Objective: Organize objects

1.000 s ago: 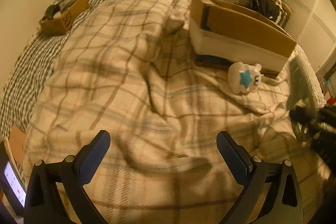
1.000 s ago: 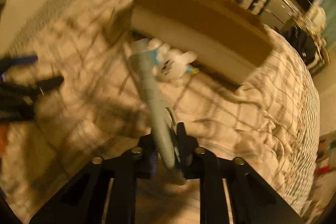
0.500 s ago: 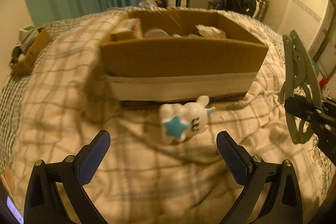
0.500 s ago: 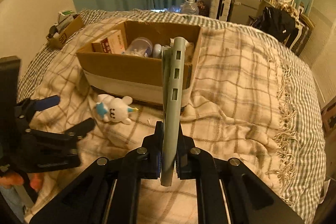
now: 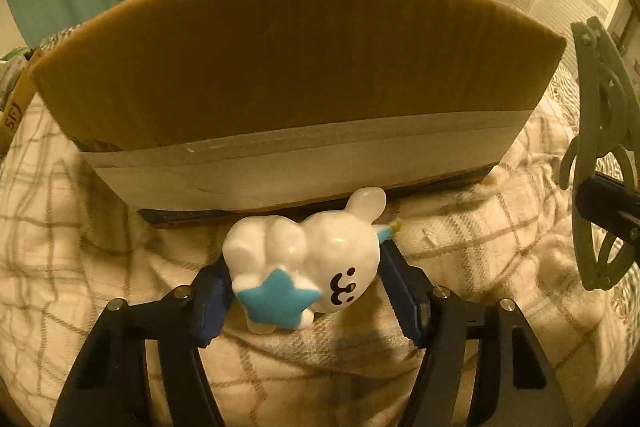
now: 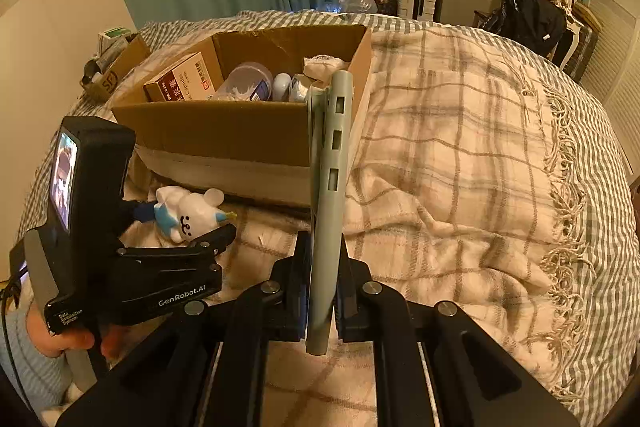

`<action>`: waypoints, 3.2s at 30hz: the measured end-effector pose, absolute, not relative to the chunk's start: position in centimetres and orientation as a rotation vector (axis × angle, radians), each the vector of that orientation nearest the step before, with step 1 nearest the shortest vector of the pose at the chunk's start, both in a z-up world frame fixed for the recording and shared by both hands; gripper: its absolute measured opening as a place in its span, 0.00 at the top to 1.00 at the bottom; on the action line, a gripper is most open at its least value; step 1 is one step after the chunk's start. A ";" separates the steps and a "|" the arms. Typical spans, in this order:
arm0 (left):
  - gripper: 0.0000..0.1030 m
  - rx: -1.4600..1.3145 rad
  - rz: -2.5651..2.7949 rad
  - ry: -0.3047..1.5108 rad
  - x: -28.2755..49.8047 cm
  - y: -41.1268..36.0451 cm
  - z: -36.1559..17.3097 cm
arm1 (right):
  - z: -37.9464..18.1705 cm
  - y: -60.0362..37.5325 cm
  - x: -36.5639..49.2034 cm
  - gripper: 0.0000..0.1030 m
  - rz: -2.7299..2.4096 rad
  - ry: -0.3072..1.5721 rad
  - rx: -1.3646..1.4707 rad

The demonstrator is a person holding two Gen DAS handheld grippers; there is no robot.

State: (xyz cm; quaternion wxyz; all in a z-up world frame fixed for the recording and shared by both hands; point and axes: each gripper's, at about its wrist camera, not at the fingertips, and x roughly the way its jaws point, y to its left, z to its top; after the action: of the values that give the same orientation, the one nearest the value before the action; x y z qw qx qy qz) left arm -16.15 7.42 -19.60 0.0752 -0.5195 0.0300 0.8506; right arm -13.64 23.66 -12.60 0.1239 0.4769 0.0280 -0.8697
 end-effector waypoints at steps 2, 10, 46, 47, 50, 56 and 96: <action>0.33 -1.551 2.550 0.087 -15.8 7.3 -19.2 | -12.4 23.6 -13.5 0.92 -2.545 0.091 1.396; 0.34 -1.447 2.595 0.031 -12.6 6.1 -13.9 | -8.3 22.8 -11.2 0.92 -2.592 0.117 1.325; 0.36 -1.257 2.688 0.013 -26.0 4.5 -4.1 | -2.4 18.3 -24.8 0.92 -2.558 0.214 1.250; 0.36 -1.279 2.674 0.017 -26.7 4.6 -5.0 | -3.0 18.3 -25.4 0.92 -2.557 0.217 1.261; 0.36 -1.313 2.657 0.037 -27.8 4.9 -6.9 | -4.8 18.9 -26.8 0.92 -2.543 0.162 1.282; 0.35 -1.341 2.602 0.035 -28.8 5.9 -8.8 | -6.8 19.8 -27.9 0.92 -2.522 0.130 1.311; 0.00 -0.639 2.937 0.098 -8.1 2.8 13.1 | 15.6 25.0 -6.1 0.01 -3.045 0.106 0.625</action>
State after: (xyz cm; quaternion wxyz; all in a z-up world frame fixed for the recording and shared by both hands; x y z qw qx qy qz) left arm -8.06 2.83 13.14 0.0673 -0.2120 0.0326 0.9744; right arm -6.11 24.98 15.55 0.0159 0.2008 0.0341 -0.9789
